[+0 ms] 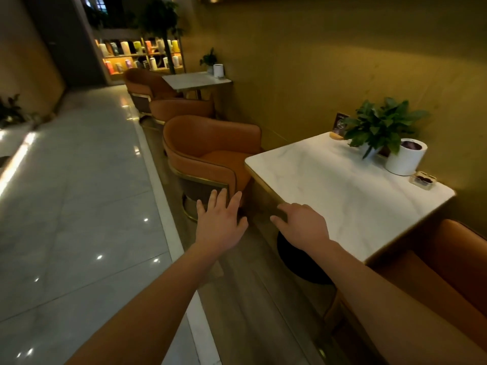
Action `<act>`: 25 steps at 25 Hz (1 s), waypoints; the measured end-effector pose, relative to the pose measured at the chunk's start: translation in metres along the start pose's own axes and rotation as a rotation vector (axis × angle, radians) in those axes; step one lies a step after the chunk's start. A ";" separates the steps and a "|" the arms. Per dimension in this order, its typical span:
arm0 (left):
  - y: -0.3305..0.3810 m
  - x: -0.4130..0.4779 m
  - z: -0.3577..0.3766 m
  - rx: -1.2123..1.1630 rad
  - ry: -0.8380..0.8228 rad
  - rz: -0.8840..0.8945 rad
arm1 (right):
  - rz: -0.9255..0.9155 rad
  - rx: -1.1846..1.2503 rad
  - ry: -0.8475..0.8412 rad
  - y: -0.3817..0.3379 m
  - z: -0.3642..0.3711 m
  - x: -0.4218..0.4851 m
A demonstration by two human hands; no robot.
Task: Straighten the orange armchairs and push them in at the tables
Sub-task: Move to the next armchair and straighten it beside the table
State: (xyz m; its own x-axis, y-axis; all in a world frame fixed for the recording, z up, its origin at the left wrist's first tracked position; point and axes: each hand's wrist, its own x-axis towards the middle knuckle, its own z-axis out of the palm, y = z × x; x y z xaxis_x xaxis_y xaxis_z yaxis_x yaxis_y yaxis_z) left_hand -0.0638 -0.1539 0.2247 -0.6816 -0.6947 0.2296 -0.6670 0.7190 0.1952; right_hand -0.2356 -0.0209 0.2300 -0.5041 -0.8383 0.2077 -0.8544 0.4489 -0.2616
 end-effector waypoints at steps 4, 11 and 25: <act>-0.052 0.052 0.005 0.035 0.015 -0.084 | -0.091 -0.014 0.015 -0.018 0.039 0.086; -0.139 0.164 0.016 0.079 0.037 -0.249 | -0.272 0.039 -0.046 -0.051 0.093 0.249; -0.348 0.369 0.037 0.058 0.024 -0.166 | -0.166 -0.008 -0.128 -0.147 0.195 0.473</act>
State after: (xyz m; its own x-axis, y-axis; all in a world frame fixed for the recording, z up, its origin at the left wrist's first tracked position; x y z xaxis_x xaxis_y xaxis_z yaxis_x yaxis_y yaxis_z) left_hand -0.0944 -0.6607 0.2063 -0.5540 -0.8024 0.2218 -0.7863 0.5919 0.1773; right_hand -0.3235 -0.5437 0.1827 -0.3363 -0.9333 0.1258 -0.9257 0.3031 -0.2263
